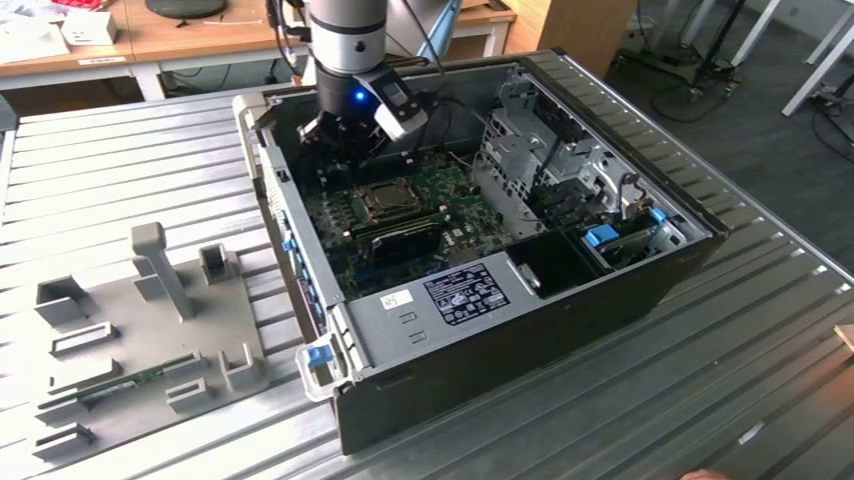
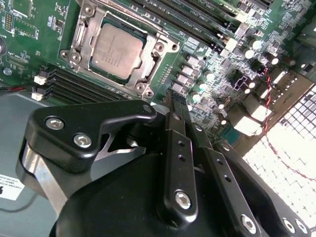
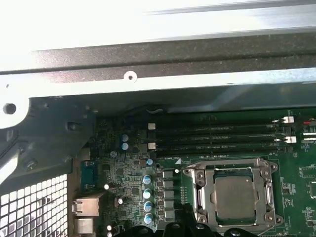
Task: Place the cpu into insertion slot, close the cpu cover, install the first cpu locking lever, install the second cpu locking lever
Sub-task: 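Install the first cpu locking lever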
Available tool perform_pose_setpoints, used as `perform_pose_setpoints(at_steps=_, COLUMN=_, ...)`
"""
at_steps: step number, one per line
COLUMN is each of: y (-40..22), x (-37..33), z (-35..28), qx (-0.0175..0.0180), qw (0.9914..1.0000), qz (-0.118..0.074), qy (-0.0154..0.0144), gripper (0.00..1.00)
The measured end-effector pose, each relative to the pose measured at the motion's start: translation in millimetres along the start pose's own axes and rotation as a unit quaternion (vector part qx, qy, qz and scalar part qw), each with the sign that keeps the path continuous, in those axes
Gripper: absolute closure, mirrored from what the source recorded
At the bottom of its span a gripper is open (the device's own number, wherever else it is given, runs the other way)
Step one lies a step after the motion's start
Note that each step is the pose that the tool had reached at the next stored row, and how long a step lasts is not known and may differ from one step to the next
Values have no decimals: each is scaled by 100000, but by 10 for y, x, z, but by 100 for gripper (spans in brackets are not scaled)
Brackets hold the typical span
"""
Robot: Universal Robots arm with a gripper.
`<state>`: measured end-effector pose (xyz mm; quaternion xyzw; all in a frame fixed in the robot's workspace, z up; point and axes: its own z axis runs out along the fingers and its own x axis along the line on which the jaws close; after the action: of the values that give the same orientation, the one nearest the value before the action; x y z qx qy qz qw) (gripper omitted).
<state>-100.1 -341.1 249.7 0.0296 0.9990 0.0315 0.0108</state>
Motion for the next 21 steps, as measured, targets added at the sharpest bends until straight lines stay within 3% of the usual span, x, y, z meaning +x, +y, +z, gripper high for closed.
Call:
perform_pose_setpoints(at_steps=10, y=34, x=38, z=25, qx=-36, qw=99997, qz=-827, qy=45, gripper=90)
perform_pose_setpoints(at_steps=21, y=163, x=94, z=57, qx=-141, qw=99994, qz=-1047, qy=65, gripper=90)
